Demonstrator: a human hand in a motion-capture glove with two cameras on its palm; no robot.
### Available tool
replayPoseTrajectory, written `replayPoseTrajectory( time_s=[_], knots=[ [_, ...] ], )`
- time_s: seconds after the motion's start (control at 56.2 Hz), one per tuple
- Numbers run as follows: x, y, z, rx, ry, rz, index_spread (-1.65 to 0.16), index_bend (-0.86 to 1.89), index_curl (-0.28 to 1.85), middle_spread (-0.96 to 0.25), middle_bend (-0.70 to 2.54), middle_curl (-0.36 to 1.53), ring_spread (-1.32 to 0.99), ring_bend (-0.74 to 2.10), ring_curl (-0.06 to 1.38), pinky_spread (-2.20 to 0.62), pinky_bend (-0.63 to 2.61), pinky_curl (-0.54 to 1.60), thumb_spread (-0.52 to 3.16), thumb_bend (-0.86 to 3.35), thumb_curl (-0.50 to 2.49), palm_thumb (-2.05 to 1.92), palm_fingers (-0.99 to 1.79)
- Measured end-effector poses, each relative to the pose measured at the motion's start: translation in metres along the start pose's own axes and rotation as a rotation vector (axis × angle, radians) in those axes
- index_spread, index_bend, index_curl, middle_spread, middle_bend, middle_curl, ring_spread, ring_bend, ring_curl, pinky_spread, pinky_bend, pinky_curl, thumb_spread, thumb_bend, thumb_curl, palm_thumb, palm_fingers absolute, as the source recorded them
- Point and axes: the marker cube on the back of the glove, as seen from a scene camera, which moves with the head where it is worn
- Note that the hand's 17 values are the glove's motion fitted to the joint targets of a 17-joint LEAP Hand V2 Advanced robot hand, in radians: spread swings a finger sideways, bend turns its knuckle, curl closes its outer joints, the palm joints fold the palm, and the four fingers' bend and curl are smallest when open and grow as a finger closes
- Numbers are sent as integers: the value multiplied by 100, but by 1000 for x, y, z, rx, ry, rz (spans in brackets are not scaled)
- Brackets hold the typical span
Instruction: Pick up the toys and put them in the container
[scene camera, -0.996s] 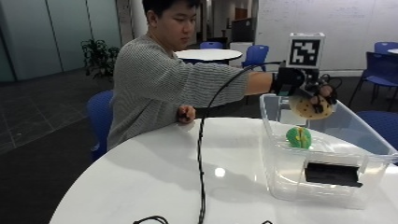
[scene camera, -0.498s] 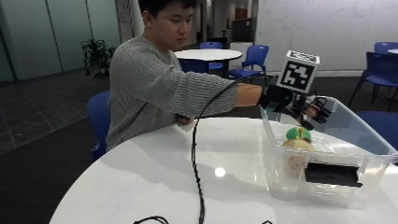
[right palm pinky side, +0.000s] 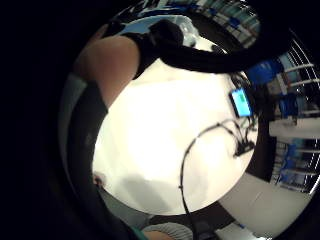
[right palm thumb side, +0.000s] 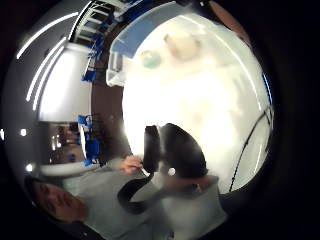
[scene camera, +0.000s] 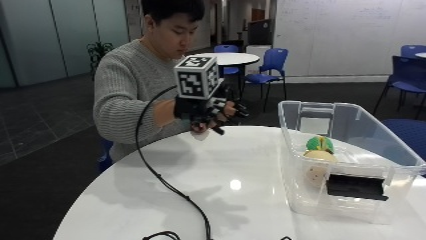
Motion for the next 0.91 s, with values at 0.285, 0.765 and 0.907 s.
replayPoseTrajectory(
  time_s=[0.285, 0.765, 0.907],
  knots=[
    [-15, 135, 35, 82, 86, -43, -37, 19, 36, -15, 18, 32, -12, 33, 30, 5, 88, 31, 138, -1, 30, 0, -2],
    [-99, 268, 135, 51, 88, -201, -37, 19, 41, -16, 17, 32, -13, 32, 31, 5, 83, 31, 141, -1, 29, 0, 0],
    [-94, 264, 134, 53, 84, -201, -37, 19, 41, -17, 18, 32, -13, 32, 31, 5, 83, 31, 141, -1, 29, 1, -1]
  ],
)
